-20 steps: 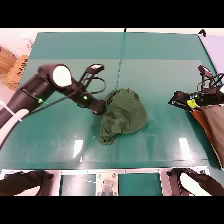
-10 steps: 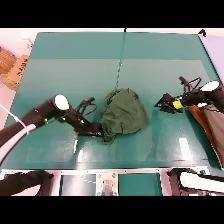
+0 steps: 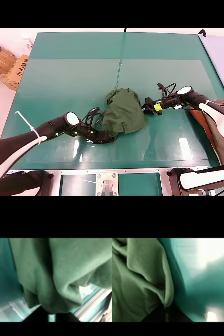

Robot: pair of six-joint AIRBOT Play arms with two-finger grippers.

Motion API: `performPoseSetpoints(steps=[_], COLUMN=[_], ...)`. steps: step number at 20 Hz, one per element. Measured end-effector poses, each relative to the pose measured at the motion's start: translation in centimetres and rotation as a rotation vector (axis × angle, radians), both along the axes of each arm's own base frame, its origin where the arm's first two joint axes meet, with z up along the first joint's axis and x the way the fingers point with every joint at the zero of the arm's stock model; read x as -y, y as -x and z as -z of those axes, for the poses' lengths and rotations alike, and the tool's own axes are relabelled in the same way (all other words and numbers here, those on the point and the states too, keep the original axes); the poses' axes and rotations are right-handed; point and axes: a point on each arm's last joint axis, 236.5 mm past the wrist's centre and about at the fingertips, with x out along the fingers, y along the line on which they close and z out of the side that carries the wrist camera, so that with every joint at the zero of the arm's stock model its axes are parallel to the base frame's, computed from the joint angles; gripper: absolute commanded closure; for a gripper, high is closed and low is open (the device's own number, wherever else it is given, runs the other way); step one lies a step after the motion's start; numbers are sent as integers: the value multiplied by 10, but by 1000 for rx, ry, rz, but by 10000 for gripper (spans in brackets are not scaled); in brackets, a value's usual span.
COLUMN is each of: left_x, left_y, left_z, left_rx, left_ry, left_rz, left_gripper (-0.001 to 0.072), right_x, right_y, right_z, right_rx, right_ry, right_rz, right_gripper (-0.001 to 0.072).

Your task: Fold the shirts.

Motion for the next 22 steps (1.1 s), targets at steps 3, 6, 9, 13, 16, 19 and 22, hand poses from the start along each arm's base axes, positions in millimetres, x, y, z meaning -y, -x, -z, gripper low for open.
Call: performPoseSetpoints(steps=[3, 6, 9, 13, 16, 19, 22], left_x=[-1, -19, -58, -112, -142, -157, -179], left_y=[-11, -34, -80, -145, -161, -150, -136], left_z=[-4, -19, -63, -184, -292, -393, -458], left_rx=[61, 123, 261, 574, 825, 1050, 1215], left_ry=[-21, -85, -171, -207, -190, -151, -188], left_rz=[42, 95, 78, -68, -176, -236, -277], left_gripper=[686, 686, 686, 686, 686, 686, 686], right_x=[1, 14, 44, 83, 98, 94, 88], right_y=[-8, -22, -41, -48, -33, 0, 34], right_z=[-5, -39, -102, -218, -315, -406, -466], right_rx=[25, 85, 231, 515, 762, 1008, 1180], right_ry=[3, -22, -13, 54, 136, 222, 315], right_rz=[-11, -2, 43, 105, 136, 136, 136], right_gripper=[695, 695, 695, 695, 694, 694, 693])
